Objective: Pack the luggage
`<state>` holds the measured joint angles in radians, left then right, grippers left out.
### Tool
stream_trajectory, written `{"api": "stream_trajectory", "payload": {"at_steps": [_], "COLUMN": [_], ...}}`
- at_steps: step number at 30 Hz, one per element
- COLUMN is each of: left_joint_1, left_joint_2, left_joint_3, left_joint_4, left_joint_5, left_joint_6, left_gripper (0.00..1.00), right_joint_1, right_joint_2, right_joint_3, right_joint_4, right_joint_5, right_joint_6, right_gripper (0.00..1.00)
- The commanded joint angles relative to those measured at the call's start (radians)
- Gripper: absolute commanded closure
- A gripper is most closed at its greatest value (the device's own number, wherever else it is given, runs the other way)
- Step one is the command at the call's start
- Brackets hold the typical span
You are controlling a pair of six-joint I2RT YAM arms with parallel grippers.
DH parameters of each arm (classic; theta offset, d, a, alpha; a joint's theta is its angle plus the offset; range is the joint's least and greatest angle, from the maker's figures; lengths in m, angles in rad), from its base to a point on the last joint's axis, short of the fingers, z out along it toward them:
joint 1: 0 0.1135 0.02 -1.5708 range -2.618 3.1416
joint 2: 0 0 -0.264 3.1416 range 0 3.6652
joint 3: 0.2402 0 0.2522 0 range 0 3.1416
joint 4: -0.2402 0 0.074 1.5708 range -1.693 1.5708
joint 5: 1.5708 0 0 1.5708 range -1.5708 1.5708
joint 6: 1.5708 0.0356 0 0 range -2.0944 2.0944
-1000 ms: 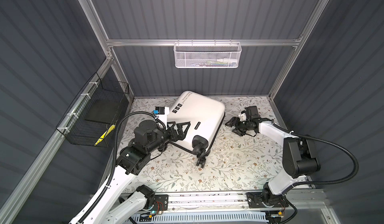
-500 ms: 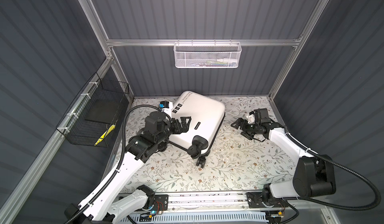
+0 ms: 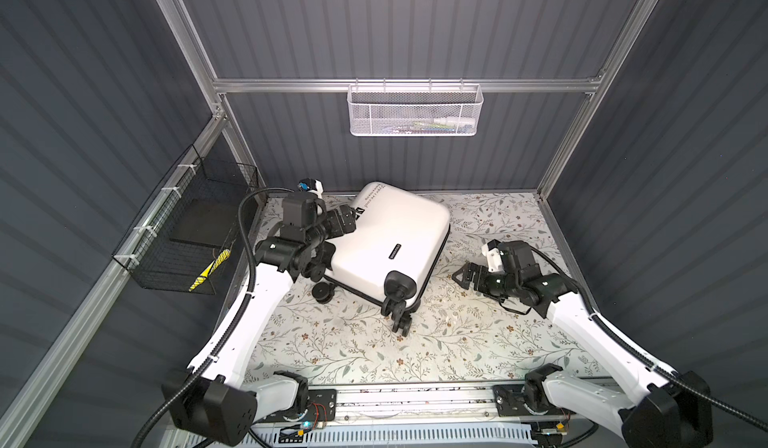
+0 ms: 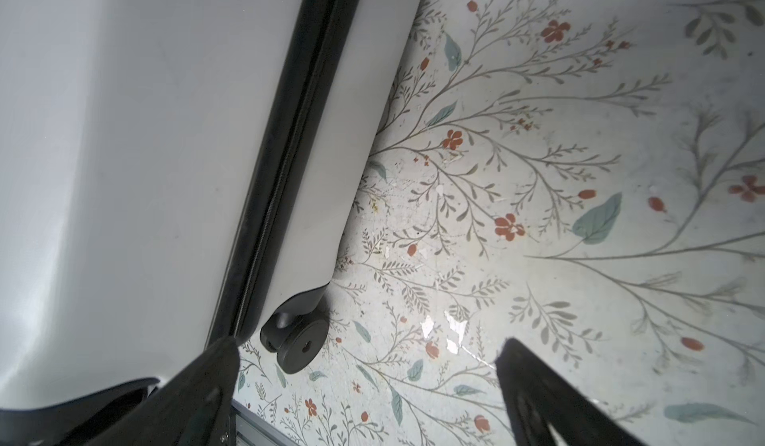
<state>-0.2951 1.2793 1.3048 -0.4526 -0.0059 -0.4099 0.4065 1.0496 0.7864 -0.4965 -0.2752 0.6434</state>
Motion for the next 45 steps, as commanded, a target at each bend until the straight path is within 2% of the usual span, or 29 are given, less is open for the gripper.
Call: {"api": "stream_trajectory", "payload": {"at_steps": [1, 10, 17, 23, 29, 40, 45], "left_joint_1": [0.033, 0.213, 0.267, 0.276, 0.277, 0.277, 0.276], "left_joint_2": [0.049, 0.185, 0.215, 0.221, 0.24, 0.26, 0.262], "left_joint_3": [0.066, 0.096, 0.076, 0.053, 0.047, -0.001, -0.025], "left_joint_4": [-0.058, -0.066, -0.081, -0.065, -0.054, -0.01, 0.002], "left_joint_5": [0.056, 0.241, 0.301, 0.328, 0.366, 0.4, 0.42], "left_joint_6": [0.058, 0.031, 0.051, 0.054, 0.052, 0.04, 0.041], "left_gripper": [0.0, 0.0, 0.0, 0.0, 0.0, 0.0, 0.0], "right_joint_1": [0.091, 0.427, 0.752, 0.952, 1.02, 1.02, 0.995], "right_joint_2": [-0.049, -0.071, 0.013, 0.131, 0.254, 0.483, 0.591], "right_joint_3": [-0.022, -0.04, 0.054, 0.203, 0.365, 0.58, 0.649], "right_joint_4": [-0.031, -0.029, -0.068, -0.18, -0.221, -0.229, -0.305], "right_joint_5": [0.11, 0.348, 0.623, 0.834, 0.952, 1.05, 1.088], "right_joint_6": [0.03, 0.069, 0.12, 0.173, 0.157, 0.095, 0.146], "right_gripper": [0.01, 0.01, 0.01, 0.01, 0.01, 0.01, 0.01]}}
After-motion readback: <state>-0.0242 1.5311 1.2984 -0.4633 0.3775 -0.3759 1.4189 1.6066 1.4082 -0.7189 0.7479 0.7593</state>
